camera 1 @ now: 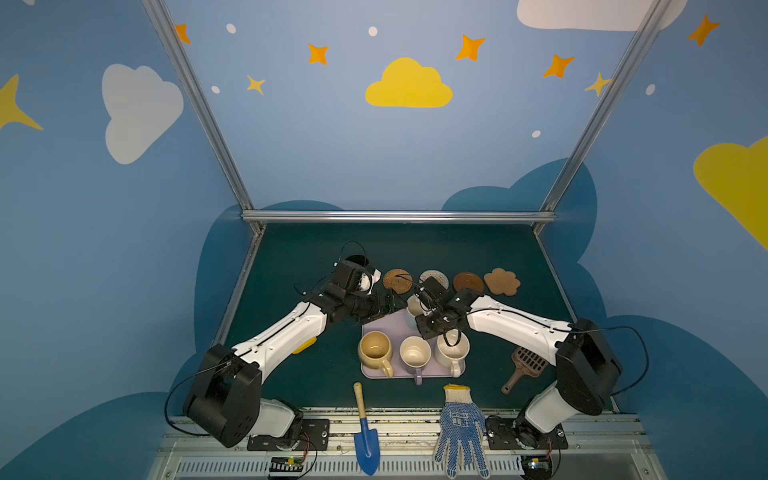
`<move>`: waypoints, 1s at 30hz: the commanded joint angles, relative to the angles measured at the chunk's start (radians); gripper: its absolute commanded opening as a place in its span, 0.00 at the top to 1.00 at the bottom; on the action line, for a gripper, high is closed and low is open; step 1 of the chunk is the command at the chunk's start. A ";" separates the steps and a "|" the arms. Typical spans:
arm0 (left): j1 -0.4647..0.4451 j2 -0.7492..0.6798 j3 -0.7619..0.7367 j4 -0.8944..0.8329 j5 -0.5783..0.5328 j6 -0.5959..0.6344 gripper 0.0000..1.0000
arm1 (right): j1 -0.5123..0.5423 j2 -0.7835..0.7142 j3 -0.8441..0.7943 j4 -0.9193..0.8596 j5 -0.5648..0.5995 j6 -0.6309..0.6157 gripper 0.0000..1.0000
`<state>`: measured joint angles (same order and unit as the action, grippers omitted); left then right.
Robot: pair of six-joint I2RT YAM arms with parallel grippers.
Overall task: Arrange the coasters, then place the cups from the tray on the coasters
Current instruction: 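Lower right gripper onto the white mug rim, then lift the white mug with right gripper and carry it onto the woven straw coaster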
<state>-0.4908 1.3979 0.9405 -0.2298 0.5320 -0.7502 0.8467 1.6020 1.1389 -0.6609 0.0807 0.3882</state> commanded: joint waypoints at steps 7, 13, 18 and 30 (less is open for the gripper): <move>0.007 -0.017 0.036 0.027 0.044 -0.048 0.01 | 0.011 -0.068 0.066 0.009 0.038 0.028 1.00; 0.015 -0.055 0.045 0.028 0.018 -0.074 0.01 | 0.008 -0.016 0.203 -0.099 0.045 0.044 1.00; 0.027 -0.109 0.046 0.025 -0.046 -0.119 0.01 | 0.010 0.005 0.286 -0.126 0.081 0.053 1.00; 0.069 -0.185 0.016 0.142 -0.094 -0.205 0.01 | 0.010 0.108 0.521 -0.242 0.154 0.089 1.00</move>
<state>-0.4301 1.2289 0.9592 -0.1375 0.4503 -0.9325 0.8528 1.7054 1.5940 -0.8925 0.1932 0.4541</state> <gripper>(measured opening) 0.994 0.150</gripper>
